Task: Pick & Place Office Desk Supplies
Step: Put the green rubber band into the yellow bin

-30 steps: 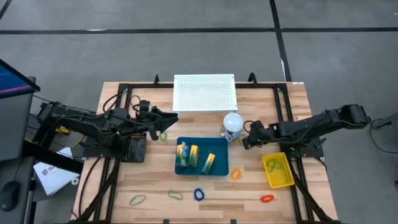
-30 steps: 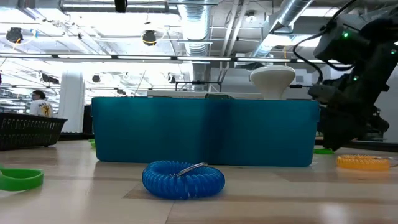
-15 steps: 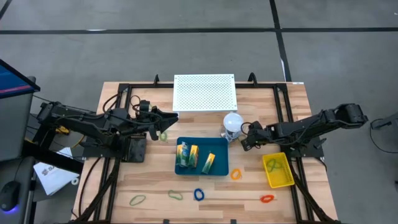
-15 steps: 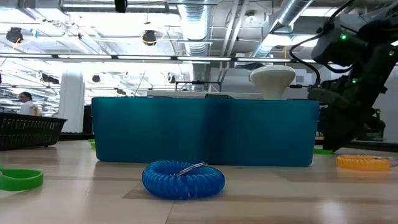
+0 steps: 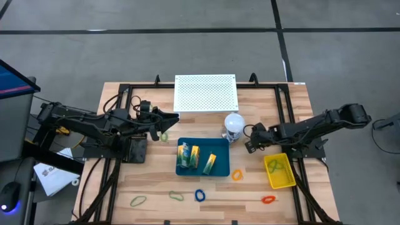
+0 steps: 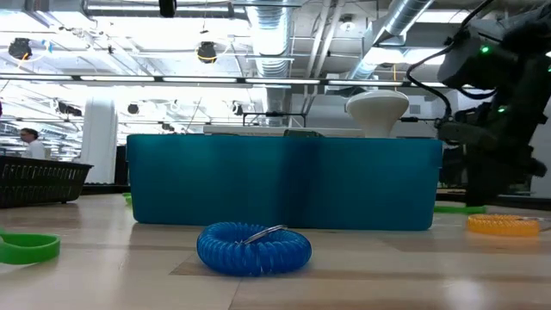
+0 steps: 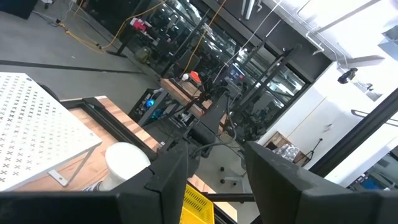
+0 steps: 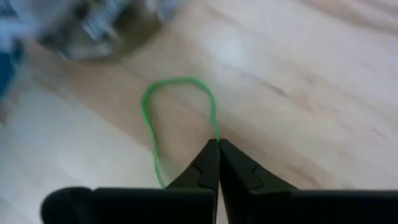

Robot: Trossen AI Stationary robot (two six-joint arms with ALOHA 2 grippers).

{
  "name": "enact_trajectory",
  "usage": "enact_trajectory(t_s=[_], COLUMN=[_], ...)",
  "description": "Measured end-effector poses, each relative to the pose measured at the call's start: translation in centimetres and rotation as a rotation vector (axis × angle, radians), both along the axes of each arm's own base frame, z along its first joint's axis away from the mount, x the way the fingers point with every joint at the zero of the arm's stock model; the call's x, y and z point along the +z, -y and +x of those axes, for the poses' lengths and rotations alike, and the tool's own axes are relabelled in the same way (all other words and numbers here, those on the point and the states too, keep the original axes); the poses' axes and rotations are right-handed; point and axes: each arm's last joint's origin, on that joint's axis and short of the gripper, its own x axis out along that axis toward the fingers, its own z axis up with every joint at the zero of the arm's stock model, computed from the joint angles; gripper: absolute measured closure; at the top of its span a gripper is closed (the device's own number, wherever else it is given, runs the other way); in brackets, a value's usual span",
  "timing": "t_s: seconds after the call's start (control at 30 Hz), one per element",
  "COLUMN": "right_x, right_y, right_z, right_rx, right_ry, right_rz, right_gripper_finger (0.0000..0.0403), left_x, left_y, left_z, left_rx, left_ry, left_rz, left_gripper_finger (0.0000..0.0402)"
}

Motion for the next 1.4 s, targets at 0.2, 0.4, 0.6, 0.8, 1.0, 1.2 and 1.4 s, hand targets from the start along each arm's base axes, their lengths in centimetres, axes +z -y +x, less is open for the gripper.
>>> enact_trajectory(t_s=[0.2,0.4,0.6,0.8,1.0,1.2,1.4], right_x=[2.0,4.0,6.0,8.1,9.8,10.4,9.9], right_y=[-1.1,-3.2,-5.8,-7.9,-9.5,-10.6,-11.8], right_z=[-0.6,-0.9,-1.4,-2.3,-4.2,-6.6,-8.2], right_rx=[0.059,0.119,0.132,0.113,0.097,0.050,0.021], right_ry=[0.008,0.065,0.089,0.101,0.043,-0.044,-0.139], right_rz=[-0.020,0.010,0.059,0.119,0.158,0.201,0.217], right_gripper_finger=[0.0402,0.0403,0.0403,0.0403,0.0403,0.0403,0.0403], left_x=[0.0,0.0,0.0,0.0,0.0,0.0,0.0], left_y=[0.0,0.0,0.0,0.0,0.0,0.1,0.1], left_z=[0.0,0.0,0.0,0.0,0.0,0.0,0.0], left_rx=[0.000,0.001,0.002,0.002,-0.007,-0.024,-0.022], left_ry=[0.001,-0.002,-0.004,-0.004,-0.004,-0.005,-0.009], left_rz=[0.000,0.010,0.017,0.019,0.020,0.025,0.042], left_gripper_finger=[0.0247,0.0247,0.0247,0.0247,0.0247,0.0247,0.0247])
